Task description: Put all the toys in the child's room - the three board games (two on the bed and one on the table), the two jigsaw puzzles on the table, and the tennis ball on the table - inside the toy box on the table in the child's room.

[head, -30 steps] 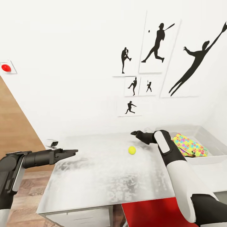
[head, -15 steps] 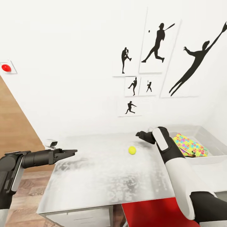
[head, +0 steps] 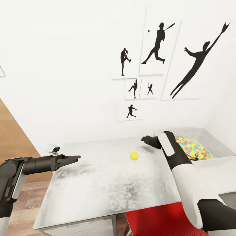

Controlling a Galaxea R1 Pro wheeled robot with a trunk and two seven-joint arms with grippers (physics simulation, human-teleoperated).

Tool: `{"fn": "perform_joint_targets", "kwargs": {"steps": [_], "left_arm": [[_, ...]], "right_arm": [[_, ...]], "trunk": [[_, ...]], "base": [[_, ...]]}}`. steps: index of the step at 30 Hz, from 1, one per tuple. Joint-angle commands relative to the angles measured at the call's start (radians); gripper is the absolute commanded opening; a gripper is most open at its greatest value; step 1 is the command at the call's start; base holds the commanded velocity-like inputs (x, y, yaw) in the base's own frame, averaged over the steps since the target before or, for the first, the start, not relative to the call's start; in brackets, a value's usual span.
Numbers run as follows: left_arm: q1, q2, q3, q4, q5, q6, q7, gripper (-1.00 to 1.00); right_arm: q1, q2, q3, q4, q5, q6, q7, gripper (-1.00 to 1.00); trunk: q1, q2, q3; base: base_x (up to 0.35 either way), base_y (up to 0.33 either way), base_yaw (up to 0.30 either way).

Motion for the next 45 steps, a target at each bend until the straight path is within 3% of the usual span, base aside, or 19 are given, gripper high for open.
{"fn": "perform_joint_targets", "kwargs": {"steps": [1,12,21,29,37,45], "left_arm": [[0.000,0.000,0.000,0.000,0.001,0.011,-0.004,1.00],[0.000,0.005,0.001,0.000,0.007,0.012,-0.004,1.00],[0.000,0.011,0.002,0.000,0.005,0.012,-0.004,1.00],[0.000,0.011,0.002,0.000,0.005,0.012,-0.004,1.00],[0.000,0.011,0.002,0.000,0.004,0.012,-0.004,1.00],[0.000,0.011,0.002,0.000,0.003,0.011,-0.004,1.00]], "right_arm": [[-0.001,0.000,0.002,0.000,-0.010,0.001,-0.011,1.00],[-0.003,0.002,0.007,-0.001,-0.005,0.003,-0.012,1.00],[-0.004,0.002,0.078,-0.003,-0.009,0.002,-0.008,1.00],[-0.004,0.002,0.083,-0.003,-0.011,-0.001,-0.008,1.00],[-0.006,0.031,0.085,0.004,0.000,-0.005,-0.010,1.00],[-0.006,0.020,0.085,0.001,0.002,-0.004,-0.014,1.00]], "trunk": [[0.000,-0.002,-0.003],[0.000,-0.002,-0.018],[0.000,-0.002,-0.019],[0.000,-0.002,-0.021],[0.000,-0.002,-0.032],[0.000,-0.002,-0.045]], "base": [[0.000,0.000,-0.175],[0.000,0.023,-0.139],[0.000,0.038,0.048],[0.000,0.001,0.258],[0.000,0.000,0.156],[0.000,0.000,0.019]]}}
